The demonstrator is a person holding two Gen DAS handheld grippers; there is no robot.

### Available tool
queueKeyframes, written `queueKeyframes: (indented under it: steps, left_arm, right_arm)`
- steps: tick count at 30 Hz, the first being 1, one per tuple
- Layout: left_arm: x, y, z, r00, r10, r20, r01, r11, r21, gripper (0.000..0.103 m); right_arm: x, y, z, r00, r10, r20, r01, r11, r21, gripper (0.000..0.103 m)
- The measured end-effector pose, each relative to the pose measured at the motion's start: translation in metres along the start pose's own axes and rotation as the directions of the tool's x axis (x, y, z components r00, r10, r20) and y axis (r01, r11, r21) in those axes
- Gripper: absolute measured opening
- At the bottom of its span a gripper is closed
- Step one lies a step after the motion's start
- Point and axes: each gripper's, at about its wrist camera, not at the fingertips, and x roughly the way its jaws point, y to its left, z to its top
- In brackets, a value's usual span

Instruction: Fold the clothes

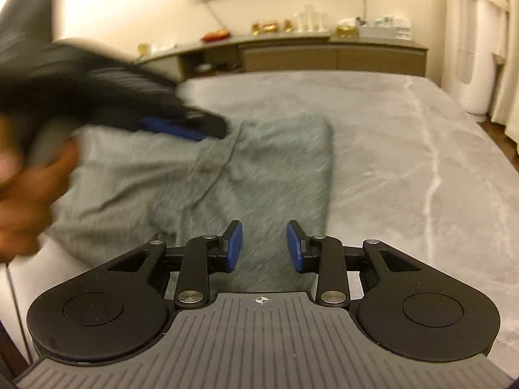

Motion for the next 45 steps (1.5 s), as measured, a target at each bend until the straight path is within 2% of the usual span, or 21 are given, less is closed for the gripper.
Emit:
queueKeyframes:
  steps: [2,5,8,10,11,12,14,15,21,22,23,24,25,26,27,29,30,31,35,39,45]
  left_arm:
    - [-0.006,-0.002,-0.017,0.999,-0.046,-0.022,0.046,0.999,0.005,0.033]
    - [0.003,0.006,-0.037,1.000,-0.018,-0.007,0.018,0.999,0.034,0.023]
    - [-0.002,0.012,-0.029,0.999,-0.035,-0.014,0.035,0.999,-0.012,0.027]
    - [-0.010,0.008,-0.016,1.000,-0.009,0.000,0.009,1.000,-0.005,0.047]
    - [-0.014,0.004,-0.007,1.000,-0.002,0.017,0.003,1.000,-0.004,0.072]
    - [-0.016,-0.003,0.003,1.000,-0.003,0.024,0.002,1.000,0.018,0.085]
    - [-0.018,-0.018,0.022,0.999,-0.004,0.038,0.001,0.998,0.062,0.086]
    - [-0.019,-0.026,0.031,0.999,-0.003,0.044,-0.001,0.996,0.086,0.086]
    - [0.023,-0.066,0.055,0.994,0.100,-0.046,-0.076,0.923,0.378,0.088]
    - [0.030,-0.065,0.051,0.989,0.137,-0.049,-0.105,0.906,0.410,0.087]
    - [0.034,-0.060,0.047,0.985,0.164,-0.056,-0.124,0.893,0.432,0.071]
    - [0.037,-0.055,0.044,0.980,0.189,-0.065,-0.140,0.882,0.450,0.029]
    - [0.038,-0.047,0.043,0.979,0.184,-0.093,-0.127,0.892,0.434,0.014]
    - [0.031,-0.038,0.044,0.983,0.157,-0.100,-0.106,0.915,0.390,0.010]
    - [0.023,-0.031,0.045,0.988,0.135,-0.076,-0.100,0.929,0.357,0.009]
    - [0.005,-0.019,0.051,0.994,0.109,-0.022,-0.098,0.949,0.298,0.009]
    - [-0.004,-0.012,0.056,0.996,0.085,-0.001,-0.082,0.962,0.260,0.009]
    - [-0.015,-0.005,0.060,0.998,0.062,0.020,-0.065,0.973,0.223,0.009]
    - [-0.050,0.022,0.068,0.997,0.026,0.070,-0.036,0.990,0.135,0.009]
    - [-0.068,0.068,0.060,0.995,0.067,0.071,-0.070,0.997,0.034,0.010]
    - [-0.070,0.113,0.048,0.997,0.052,0.057,-0.047,0.995,-0.085,0.020]
  right_arm:
    - [0.002,-0.007,0.003,1.000,-0.004,-0.005,0.004,0.999,0.037,0.034]
    - [0.009,-0.011,0.002,0.999,-0.011,-0.047,0.014,0.998,0.061,0.036]
    - [0.004,-0.013,0.002,0.999,-0.023,-0.025,0.025,0.998,0.066,0.057]
    - [0.001,-0.017,-0.001,0.998,-0.059,-0.024,0.061,0.995,0.080,0.067]
    - [0.000,-0.019,-0.002,0.997,-0.074,-0.031,0.077,0.993,0.088,0.067]
    - [0.003,-0.022,-0.005,0.996,-0.072,-0.050,0.076,0.992,0.099,0.061]
    - [0.003,-0.019,-0.008,0.997,-0.060,-0.048,0.063,0.996,0.068,0.015]
    - [-0.002,-0.012,-0.007,0.998,-0.058,-0.016,0.059,0.997,0.040,0.006]
    - [-0.028,0.040,-0.004,0.978,-0.049,0.200,0.094,0.971,-0.219,0.004]
    - [-0.030,0.049,-0.003,0.973,-0.033,0.229,0.093,0.962,-0.257,0.004]
    - [-0.031,0.053,-0.003,0.971,-0.014,0.238,0.080,0.959,-0.273,0.004]
    - [-0.032,0.058,-0.003,0.969,0.006,0.247,0.068,0.955,-0.289,0.004]
    - [-0.029,0.060,-0.002,0.971,0.017,0.238,0.055,0.954,-0.294,0.004]
    - [-0.027,0.060,-0.002,0.972,0.014,0.235,0.055,0.956,-0.287,0.004]
    - [-0.025,0.061,-0.001,0.973,0.012,0.232,0.055,0.959,-0.280,0.009]
    - [-0.022,0.062,0.001,0.971,-0.019,0.239,0.081,0.964,-0.252,0.051]
    - [-0.022,0.064,0.000,0.967,-0.034,0.252,0.097,0.965,-0.244,0.084]
    - [-0.022,0.066,0.000,0.963,-0.049,0.264,0.114,0.965,-0.237,0.096]
    - [0.012,0.083,0.001,0.988,-0.017,0.150,0.059,0.960,-0.275,0.085]
    - [0.022,0.100,-0.003,0.996,-0.001,0.092,0.034,0.931,-0.362,0.027]
    - [0.032,0.158,-0.035,0.978,-0.092,0.186,0.198,0.688,-0.699,0.021]
